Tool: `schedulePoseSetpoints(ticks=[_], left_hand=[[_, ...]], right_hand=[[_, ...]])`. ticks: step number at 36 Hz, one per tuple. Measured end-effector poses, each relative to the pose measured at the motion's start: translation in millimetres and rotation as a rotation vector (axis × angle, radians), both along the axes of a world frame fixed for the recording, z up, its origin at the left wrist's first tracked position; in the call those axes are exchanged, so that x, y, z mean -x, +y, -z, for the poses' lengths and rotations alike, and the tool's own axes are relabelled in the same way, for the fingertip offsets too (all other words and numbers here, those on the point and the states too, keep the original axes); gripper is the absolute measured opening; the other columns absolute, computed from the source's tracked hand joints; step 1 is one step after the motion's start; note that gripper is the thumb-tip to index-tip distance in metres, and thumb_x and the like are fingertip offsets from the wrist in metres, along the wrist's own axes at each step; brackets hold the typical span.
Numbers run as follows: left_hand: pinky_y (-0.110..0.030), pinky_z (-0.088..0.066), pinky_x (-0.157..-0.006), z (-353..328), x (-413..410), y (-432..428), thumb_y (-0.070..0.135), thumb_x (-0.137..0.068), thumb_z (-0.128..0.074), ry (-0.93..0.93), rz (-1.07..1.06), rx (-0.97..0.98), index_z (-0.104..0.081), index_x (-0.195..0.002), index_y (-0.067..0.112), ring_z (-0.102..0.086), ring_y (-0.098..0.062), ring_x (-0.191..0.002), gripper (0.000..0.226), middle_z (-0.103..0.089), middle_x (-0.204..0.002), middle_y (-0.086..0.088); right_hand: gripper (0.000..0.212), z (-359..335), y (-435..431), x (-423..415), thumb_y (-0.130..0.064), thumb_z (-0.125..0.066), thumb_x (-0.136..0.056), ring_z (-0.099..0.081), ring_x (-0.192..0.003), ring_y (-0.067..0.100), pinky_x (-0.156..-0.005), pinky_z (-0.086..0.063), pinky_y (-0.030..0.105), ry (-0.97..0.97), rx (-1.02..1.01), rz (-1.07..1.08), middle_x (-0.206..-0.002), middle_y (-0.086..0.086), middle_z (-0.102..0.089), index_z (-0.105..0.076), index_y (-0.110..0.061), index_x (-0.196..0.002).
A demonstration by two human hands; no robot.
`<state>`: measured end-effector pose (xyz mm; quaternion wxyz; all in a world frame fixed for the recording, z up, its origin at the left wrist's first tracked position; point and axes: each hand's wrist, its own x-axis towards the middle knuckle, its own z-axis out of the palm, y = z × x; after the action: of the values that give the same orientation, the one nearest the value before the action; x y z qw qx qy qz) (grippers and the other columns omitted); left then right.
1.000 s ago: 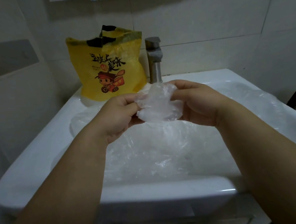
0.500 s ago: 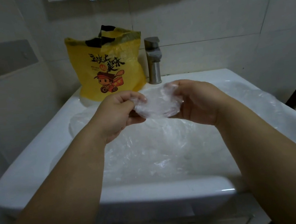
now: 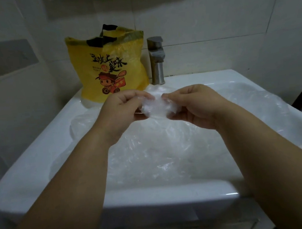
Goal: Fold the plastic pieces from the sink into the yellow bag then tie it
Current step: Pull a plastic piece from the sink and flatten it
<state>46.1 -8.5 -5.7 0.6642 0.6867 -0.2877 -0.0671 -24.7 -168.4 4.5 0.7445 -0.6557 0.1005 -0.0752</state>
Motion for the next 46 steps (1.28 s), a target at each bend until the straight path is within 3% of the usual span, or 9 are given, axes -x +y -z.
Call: schedulePoseSetpoints(ticks=[4, 9, 15, 21, 24, 30, 35, 39, 46], left_hand=[[-0.029, -0.058, -0.064, -6.5, 2.3, -0.3, 0.010, -0.094, -0.048, 0.216, 0.044, 0.108, -0.071, -0.068, 0.007, -0.068, -0.020, -0.071, 0.035, -0.071, -0.073, -0.006], [-0.021, -0.057, -0.067, -0.6, -0.4, -3.4, 0.005, -0.084, -0.069, 0.118, -0.077, 0.002, -0.070, -0.074, 0.013, -0.067, -0.011, -0.073, 0.013, -0.071, -0.077, 0.000], [-0.019, -0.057, -0.070, -3.4, 1.2, -1.4, -0.005, -0.083, -0.065, 0.150, -0.015, 0.048, -0.067, -0.081, 0.015, -0.064, -0.011, -0.078, 0.020, -0.066, -0.088, -0.001], [-0.018, -0.055, -0.066, -6.6, -1.6, 0.7, -0.009, -0.083, -0.062, 0.208, 0.047, 0.198, -0.059, -0.118, 0.017, -0.067, -0.008, -0.073, 0.043, -0.064, -0.096, -0.002], [-0.020, -0.055, -0.070, -9.7, -4.7, 2.5, -0.009, -0.084, -0.060, 0.286, 0.053, 0.316, -0.050, -0.133, 0.007, -0.069, -0.010, -0.078, 0.052, -0.065, -0.099, -0.008], [-0.027, -0.058, -0.080, -8.5, -1.8, -0.3, -0.009, -0.088, -0.057, 0.235, 0.016, 0.265, -0.048, -0.131, 0.016, -0.069, -0.011, -0.086, 0.051, -0.062, -0.105, -0.004], [-0.034, -0.057, -0.087, -3.9, -0.5, -3.9, -0.011, -0.089, -0.056, 0.141, -0.005, 0.224, -0.049, -0.127, 0.028, -0.067, -0.017, -0.092, 0.055, -0.060, -0.097, 0.002], [-0.029, -0.057, -0.081, -1.4, 0.8, -7.5, -0.011, -0.090, -0.054, 0.117, 0.010, 0.214, -0.060, -0.107, 0.032, -0.069, -0.013, -0.088, 0.046, -0.067, -0.089, 0.010], [-0.019, -0.056, -0.078, 2.5, 0.5, -9.1, -0.007, -0.093, -0.053, 0.123, -0.007, 0.135, -0.071, -0.087, 0.013, -0.069, -0.007, -0.089, 0.027, -0.072, -0.091, 0.004]], right_hand=[[0.013, -0.7, 0.7, 0.7, 0.006, -0.064, -0.083, -0.068, -0.084, 0.021, -0.065, -0.059, 0.024, -0.068, 0.077, 0.013, -0.102, 0.009, -0.064, -0.066, -0.002, -0.095], [0.027, 0.3, 0.8, -1.1, 0.007, -0.068, -0.080, -0.067, -0.095, 0.026, -0.073, -0.059, 0.028, -0.109, 0.163, 0.008, -0.119, 0.011, -0.061, -0.065, -0.012, -0.098], [0.022, -2.2, 0.2, -0.2, -0.013, -0.066, -0.088, -0.067, -0.085, 0.023, -0.062, -0.056, 0.025, -0.163, 0.047, 0.073, -0.105, 0.011, -0.064, -0.063, -0.008, -0.109], [0.069, -0.5, -7.2, -1.4, 0.002, -0.067, -0.082, -0.068, -0.077, 0.023, -0.063, -0.057, 0.026, -0.068, -0.042, -0.029, -0.118, 0.017, -0.055, -0.038, -0.014, -0.143], [0.058, -1.6, -5.1, -2.5, 0.005, -0.066, -0.081, -0.069, -0.082, 0.023, -0.063, -0.057, 0.023, -0.078, -0.096, -0.087, -0.119, 0.020, -0.061, -0.048, -0.001, -0.135], [0.051, -2.9, -6.0, -0.2, 0.001, -0.065, -0.085, -0.065, -0.069, 0.018, -0.061, -0.054, 0.024, -0.162, -0.087, 0.054, -0.108, 0.017, -0.057, -0.046, -0.019, -0.128], [0.049, -0.6, -0.9, 0.0, -0.027, -0.055, -0.096, -0.059, -0.110, 0.038, -0.078, -0.059, 0.037, -0.146, -0.049, -0.109, -0.141, 0.005, -0.042, -0.036, -0.044, -0.138], [0.040, -1.4, 5.9, 1.1, -0.015, -0.047, -0.099, -0.062, -0.100, 0.028, -0.082, -0.058, 0.041, -0.230, -0.117, -0.086, -0.112, -0.008, -0.051, -0.047, -0.033, -0.135], [0.021, -2.2, 7.8, 0.5, -0.003, -0.045, -0.098, -0.062, -0.100, 0.029, -0.076, -0.060, 0.039, -0.153, -0.088, -0.060, -0.118, 0.009, -0.057, -0.064, -0.010, -0.103]])
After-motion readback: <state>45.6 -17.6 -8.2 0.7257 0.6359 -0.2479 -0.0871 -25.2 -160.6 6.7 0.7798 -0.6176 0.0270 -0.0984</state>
